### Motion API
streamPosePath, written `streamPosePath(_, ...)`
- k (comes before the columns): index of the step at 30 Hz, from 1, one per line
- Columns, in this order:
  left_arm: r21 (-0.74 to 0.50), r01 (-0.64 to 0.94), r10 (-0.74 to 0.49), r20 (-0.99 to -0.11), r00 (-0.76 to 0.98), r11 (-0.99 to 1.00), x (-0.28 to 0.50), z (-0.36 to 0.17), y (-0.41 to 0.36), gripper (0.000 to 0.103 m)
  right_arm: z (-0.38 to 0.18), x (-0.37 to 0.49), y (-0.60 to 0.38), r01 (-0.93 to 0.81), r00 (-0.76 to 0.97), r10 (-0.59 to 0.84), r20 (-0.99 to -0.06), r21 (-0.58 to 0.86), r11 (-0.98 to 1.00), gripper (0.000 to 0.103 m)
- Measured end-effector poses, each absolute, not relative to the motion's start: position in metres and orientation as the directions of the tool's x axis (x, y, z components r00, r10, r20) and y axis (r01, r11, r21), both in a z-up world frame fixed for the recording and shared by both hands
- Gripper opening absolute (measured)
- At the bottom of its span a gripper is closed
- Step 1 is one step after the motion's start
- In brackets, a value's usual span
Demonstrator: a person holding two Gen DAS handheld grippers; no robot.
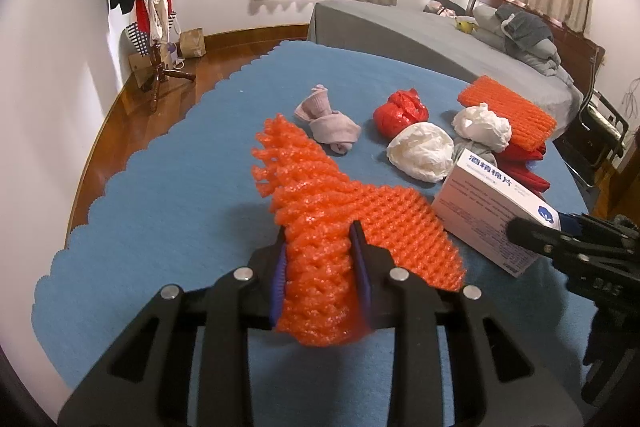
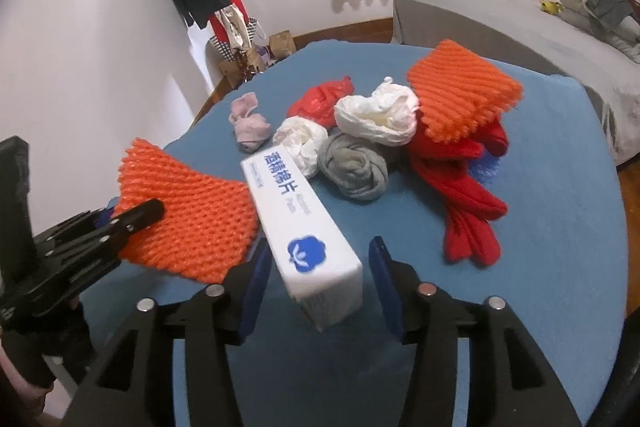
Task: Collect trash
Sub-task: 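Grasp the white alcohol-pad box with the right gripper while the left holds the net, then carry the white box and orange net in both grippers over the bin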
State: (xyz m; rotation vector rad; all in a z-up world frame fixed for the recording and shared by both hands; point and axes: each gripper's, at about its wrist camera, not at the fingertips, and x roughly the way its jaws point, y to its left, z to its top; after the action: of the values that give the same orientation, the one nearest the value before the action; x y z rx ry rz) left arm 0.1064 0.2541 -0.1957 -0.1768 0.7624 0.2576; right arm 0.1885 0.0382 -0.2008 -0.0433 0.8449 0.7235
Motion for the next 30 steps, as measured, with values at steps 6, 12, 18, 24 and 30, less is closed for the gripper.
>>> streamPosePath(6, -0.067, -0.287, 0.161, -0.697, 0.699, 0.956, 0.106, -0.194, 0.252, 0.027, -0.197, 0.182, 0.039, -0.615, 0.459, 0.558, -0.692, 0.206, 0.761, 0.031)
streamPosePath(12, -0.083, -0.248, 0.13, -0.674, 0.727, 0.965, 0.103, -0.179, 0.239, 0.026, -0.172, 0.167, 0.011, -0.576, 0.531, 0.551, -0.643, 0.204, 0.792, 0.029)
streamPosePath(18, -0.105, -0.17, 0.064, -0.643, 0.763, 0.98, 0.103, -0.157, 0.208, 0.025, -0.141, 0.153, -0.032, -0.511, 0.604, 0.528, -0.598, 0.218, 0.832, 0.029)
streamPosePath(24, -0.122, -0.079, -0.014, -0.62, 0.784, 0.989, 0.102, -0.14, 0.166, 0.025, -0.12, 0.138, -0.076, -0.436, 0.669, 0.477, -0.569, 0.22, 0.873, 0.029)
streamPosePath(30, -0.127, 0.003, -0.079, -0.599, 0.797, 0.992, 0.102, -0.128, 0.124, 0.025, -0.104, 0.123, -0.127, -0.346, 0.721, 0.41, -0.558, 0.223, 0.911, 0.03)
